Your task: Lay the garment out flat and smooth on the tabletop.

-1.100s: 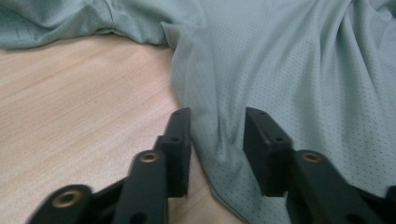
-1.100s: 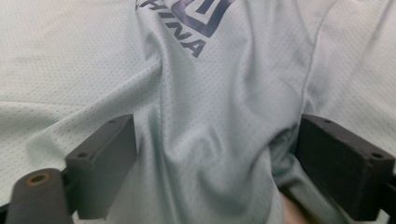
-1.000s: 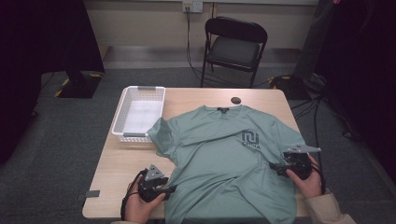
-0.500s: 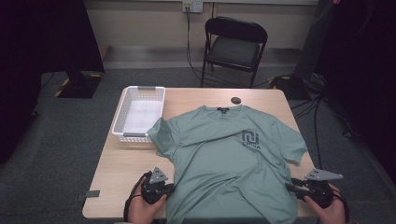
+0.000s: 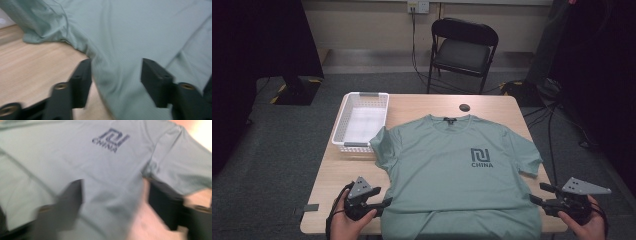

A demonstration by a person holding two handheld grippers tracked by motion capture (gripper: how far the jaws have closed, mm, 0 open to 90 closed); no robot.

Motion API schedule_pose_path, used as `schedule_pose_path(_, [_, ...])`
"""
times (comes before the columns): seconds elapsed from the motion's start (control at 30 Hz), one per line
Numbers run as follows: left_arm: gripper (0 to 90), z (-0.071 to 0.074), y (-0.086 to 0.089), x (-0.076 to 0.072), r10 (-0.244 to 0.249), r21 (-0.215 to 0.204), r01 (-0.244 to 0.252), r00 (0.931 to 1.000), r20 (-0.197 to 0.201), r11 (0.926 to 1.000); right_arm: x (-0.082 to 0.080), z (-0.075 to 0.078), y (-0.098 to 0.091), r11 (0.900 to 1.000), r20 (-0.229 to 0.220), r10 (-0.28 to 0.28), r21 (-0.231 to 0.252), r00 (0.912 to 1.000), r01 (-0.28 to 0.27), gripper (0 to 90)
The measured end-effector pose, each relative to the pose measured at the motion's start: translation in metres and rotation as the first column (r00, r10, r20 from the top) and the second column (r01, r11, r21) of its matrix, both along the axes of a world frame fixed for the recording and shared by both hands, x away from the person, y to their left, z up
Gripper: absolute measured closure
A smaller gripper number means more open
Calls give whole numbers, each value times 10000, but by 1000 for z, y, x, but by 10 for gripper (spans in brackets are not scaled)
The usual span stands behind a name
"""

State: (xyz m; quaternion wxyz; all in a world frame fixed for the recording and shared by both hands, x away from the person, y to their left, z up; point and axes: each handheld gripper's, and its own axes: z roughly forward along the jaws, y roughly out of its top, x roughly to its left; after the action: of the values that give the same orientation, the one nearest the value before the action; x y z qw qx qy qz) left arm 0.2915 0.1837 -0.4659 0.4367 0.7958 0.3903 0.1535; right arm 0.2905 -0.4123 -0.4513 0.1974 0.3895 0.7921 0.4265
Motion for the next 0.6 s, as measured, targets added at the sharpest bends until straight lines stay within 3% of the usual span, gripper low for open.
schedule_pose_path(0.07, [280, 4, -3, 7, -37, 232, 29, 9995, 328, 9997, 8, 0, 9, 9999, 147, -167, -3, 9998, 167, 131])
schedule_pose_path(0.17, [188, 7, -10, 20, -225, 93, 223, 9993, 291, 9997, 24, -2, 24, 9996, 158, 173, 230, 9997, -176, 127])
schedule_pose_path(0.23, [184, 8, -17, 28, -445, 357, 429, 9980, 459, 9984, 35, -6, 35, 9988, 138, 480, 103, 9988, -481, 124])
schedule_pose_path(0.4, [184, 5, -30, 41, -651, 361, 637, 9972, 381, 9973, 57, -23, 55, 9976, -273, 654, -207, 9975, -660, 125])
schedule_pose_path(0.5, [185, 1, -31, 41, -662, 197, 657, 9975, 253, 9976, 61, -31, 58, 9980, -494, 578, -246, 9971, -590, 129])
schedule_pose_path(0.6, [185, -5, -28, 35, -794, 307, 790, 9968, 106, 9964, 59, -34, 54, 9978, -536, 549, -354, 9971, -569, 124])
